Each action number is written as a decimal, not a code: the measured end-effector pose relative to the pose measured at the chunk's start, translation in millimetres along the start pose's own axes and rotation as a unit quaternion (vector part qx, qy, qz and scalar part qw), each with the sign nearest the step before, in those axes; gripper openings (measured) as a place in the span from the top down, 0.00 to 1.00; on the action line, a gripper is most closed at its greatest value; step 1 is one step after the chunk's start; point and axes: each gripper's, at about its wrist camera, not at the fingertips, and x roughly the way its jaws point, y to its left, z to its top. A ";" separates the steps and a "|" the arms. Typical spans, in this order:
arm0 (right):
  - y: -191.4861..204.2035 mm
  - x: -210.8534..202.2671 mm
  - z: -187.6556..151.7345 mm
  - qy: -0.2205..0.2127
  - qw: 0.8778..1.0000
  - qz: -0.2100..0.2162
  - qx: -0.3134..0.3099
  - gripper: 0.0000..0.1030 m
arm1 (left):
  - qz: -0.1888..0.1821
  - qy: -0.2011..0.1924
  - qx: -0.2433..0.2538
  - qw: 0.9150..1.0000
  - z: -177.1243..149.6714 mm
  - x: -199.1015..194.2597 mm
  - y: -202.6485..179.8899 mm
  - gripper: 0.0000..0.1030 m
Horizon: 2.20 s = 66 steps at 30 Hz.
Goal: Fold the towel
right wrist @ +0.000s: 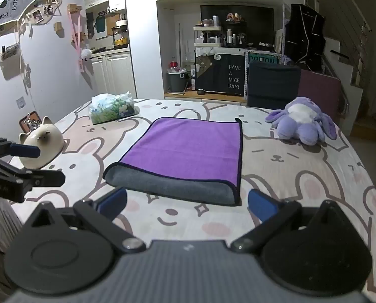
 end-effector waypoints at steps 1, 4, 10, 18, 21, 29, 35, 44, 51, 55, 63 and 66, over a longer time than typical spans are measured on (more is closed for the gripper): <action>0.1 -0.1 0.0 -0.001 1.000 0.000 -0.001 0.00 | 0.001 0.001 0.001 1.000 0.0 0.1 -0.1 0.00; 0.0 0.1 0.1 -0.001 1.000 -0.001 0.000 0.00 | -0.001 0.000 0.000 1.000 -0.2 -0.2 0.6 0.00; 0.6 -0.4 -0.1 -0.002 1.000 0.000 -0.001 0.00 | 0.002 0.003 0.000 1.000 0.1 0.3 0.2 0.00; 1.1 -0.6 -0.1 -0.002 1.000 0.000 -0.001 0.00 | 0.001 0.003 0.000 1.000 -4.4 2.5 1.0 0.00; 1.2 -0.6 -0.1 -0.002 1.000 0.000 -0.001 0.00 | 0.001 0.003 0.000 1.000 -3.7 2.3 0.7 0.00; 0.7 -0.6 -0.2 -0.002 1.000 0.000 -0.001 0.00 | 0.002 0.003 0.000 1.000 -3.9 3.6 -1.2 0.00; 0.7 -0.7 -0.2 -0.002 1.000 0.000 -0.001 0.00 | 0.001 0.004 0.000 1.000 -3.1 3.9 -0.8 0.00; 0.8 -0.6 -0.3 -0.002 1.000 0.000 -0.001 0.00 | 0.001 0.004 0.000 1.000 -3.5 4.4 -0.7 0.00; 0.9 -0.5 -0.3 -0.002 1.000 0.000 -0.001 0.00 | -0.001 0.003 0.001 1.000 -3.2 6.0 -2.2 0.00; 1.0 -0.6 -0.3 -0.002 1.000 0.000 -0.001 0.00 | -0.001 0.003 0.001 1.000 -2.9 5.5 -2.6 0.00; 1.2 -0.6 -0.2 -0.001 1.000 0.000 -0.001 0.00 | -0.001 0.003 0.001 1.000 -3.1 5.8 -2.7 0.00; 1.2 -0.6 -0.2 -0.002 1.000 0.000 -0.001 0.00 | -0.001 0.003 0.001 1.000 -3.3 6.0 -2.9 0.00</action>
